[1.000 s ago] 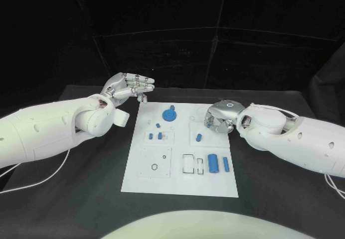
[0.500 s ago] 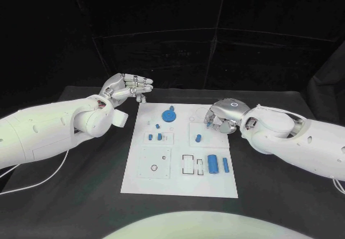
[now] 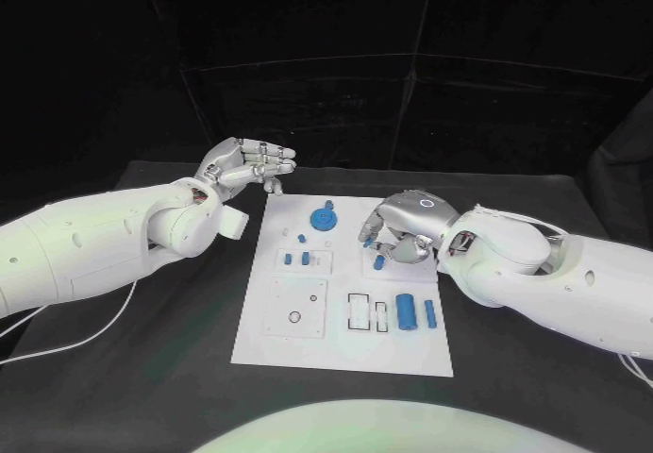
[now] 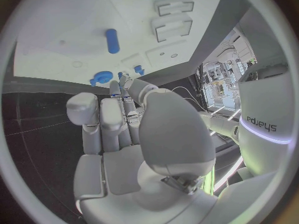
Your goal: Assemble the parts on the task board
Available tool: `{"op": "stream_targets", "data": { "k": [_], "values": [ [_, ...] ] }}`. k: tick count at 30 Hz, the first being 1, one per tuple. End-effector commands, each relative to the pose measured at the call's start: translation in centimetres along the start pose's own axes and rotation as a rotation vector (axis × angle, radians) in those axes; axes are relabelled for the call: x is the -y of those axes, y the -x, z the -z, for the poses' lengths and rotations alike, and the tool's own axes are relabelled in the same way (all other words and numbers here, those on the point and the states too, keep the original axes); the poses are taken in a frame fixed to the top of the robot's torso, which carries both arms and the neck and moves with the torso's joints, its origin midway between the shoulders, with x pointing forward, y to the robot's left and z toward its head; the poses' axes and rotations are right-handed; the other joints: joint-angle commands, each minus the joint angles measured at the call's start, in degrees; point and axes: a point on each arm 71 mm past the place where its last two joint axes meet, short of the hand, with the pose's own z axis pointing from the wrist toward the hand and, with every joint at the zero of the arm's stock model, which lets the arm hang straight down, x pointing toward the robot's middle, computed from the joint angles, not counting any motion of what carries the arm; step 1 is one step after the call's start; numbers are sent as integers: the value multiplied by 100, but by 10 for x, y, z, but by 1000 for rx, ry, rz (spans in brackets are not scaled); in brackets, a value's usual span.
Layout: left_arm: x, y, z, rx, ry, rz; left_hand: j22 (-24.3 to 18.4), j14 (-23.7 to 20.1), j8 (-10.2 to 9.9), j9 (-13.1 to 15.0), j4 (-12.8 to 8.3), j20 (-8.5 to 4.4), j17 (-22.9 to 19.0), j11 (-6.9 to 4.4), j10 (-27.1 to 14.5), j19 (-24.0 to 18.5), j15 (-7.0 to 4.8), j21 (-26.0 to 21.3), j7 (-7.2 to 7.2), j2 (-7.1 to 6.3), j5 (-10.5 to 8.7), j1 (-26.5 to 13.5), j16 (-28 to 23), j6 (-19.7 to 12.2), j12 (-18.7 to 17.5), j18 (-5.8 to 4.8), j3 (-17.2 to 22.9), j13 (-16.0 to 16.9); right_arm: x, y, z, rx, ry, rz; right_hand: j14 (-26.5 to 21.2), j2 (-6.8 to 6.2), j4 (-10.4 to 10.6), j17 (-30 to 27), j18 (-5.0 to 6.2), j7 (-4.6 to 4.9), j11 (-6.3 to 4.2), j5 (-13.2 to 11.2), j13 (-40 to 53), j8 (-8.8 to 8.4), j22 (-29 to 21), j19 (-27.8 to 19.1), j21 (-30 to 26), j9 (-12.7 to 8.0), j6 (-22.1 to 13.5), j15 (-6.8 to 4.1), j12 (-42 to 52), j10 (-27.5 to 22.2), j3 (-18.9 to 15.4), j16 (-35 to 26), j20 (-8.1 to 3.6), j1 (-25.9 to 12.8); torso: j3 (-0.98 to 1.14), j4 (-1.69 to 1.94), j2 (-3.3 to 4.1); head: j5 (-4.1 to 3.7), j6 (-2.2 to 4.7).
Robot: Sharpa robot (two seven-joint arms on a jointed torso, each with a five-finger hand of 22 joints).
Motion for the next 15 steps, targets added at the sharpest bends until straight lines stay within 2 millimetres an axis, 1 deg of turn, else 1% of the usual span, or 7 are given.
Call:
{"op": "stream_targets", "data": {
  "k": [1, 2, 5, 6, 7, 12, 15],
  "values": [
    [2, -1, -1, -5, -18, 8, -7, -29, -18, -8, -31, -8, -5, -7, -38, -37, -7, -27, 31, 19, 26, 5, -31, -6, 19, 71, 3, -5, -14, 2, -8, 17, 42, -39, 166, 34, -27, -5, -114, 9, 14, 13, -6, -28, 2, 43, 21, 1, 39, -34, -14, -2, 19, 16, 11, -32, -7, 5, 4, 50, -27],
    [2, -2, -2, -6, -18, 8, -7, -29, -18, -8, -31, -8, -5, -7, -38, -37, -7, -27, 31, 19, 26, 5, -31, -6, 19, 71, 3, -5, -18, 1, -11, 13, 52, -42, 166, 36, -29, -6, -114, 10, 14, 15, -7, -30, 1, 43, 22, 1, 38, -33, -15, -3, 23, 17, 11, -33, -12, 7, 2, 61, -28],
    [2, -3, -2, -9, -18, 9, -7, -29, -18, -8, -31, -8, -5, -7, -38, -37, -7, -27, 31, 19, 26, 5, -31, -6, 19, 71, 3, -5, -29, -4, -19, -10, 81, -54, 163, 37, -30, -19, -116, 14, 18, 15, -9, -35, 12, 45, 29, 0, 34, -32, -19, -8, 27, 9, 11, -42, -4, 6, 13, 103, -46],
    [2, -4, -3, -10, -18, 9, -7, -29, -18, -8, -31, -8, -5, -7, -38, -37, -7, -27, 31, 19, 26, 5, -31, -6, 19, 71, 3, -5, -32, -6, -21, -19, 88, -59, 162, 37, -31, -24, -117, 15, 19, 13, -10, -37, 17, 46, 33, -1, 32, -31, -21, -10, 27, 6, 11, -47, -7, 5, 12, 118, -50],
    [2, -4, -3, -11, -18, 10, -7, -29, -18, -8, -31, -8, -5, -7, -38, -37, -7, -27, 31, 19, 26, 5, -31, -6, 19, 71, 3, -5, -36, -10, -23, -29, 96, -64, 162, 36, -32, -23, -118, 16, 20, 12, -11, -39, 18, 46, 34, -1, 31, -30, -22, -12, 28, 8, 12, -51, -4, -3, 12, 134, -57],
    [2, -8, -5, -18, -19, 13, -7, -37, -20, -9, -34, -6, -12, -4, -46, -45, -5, -30, 34, 22, 26, 4, -34, -11, 20, 71, 3, -6, -48, -28, -31, -78, 120, -91, 161, 37, -33, -21, -118, 20, 23, 7, -13, -46, 18, 45, 36, -2, 26, -27, -27, -17, 30, 12, 13, -62, -7, 6, 14, 166, -88],
    [2, -9, -6, -22, -19, 14, -7, -37, -20, -9, -34, -6, -12, -4, -46, -45, -5, -30, 34, 22, 26, 4, -34, -11, 20, 71, 3, -6, -54, -39, -36, -104, 129, -105, 161, 40, -34, -18, -118, 22, 25, 6, -15, -51, 19, 44, 38, -3, 21, -26, -30, -22, 33, 16, 14, -67, 0, 0, 15, 217, -107]
  ]
}}
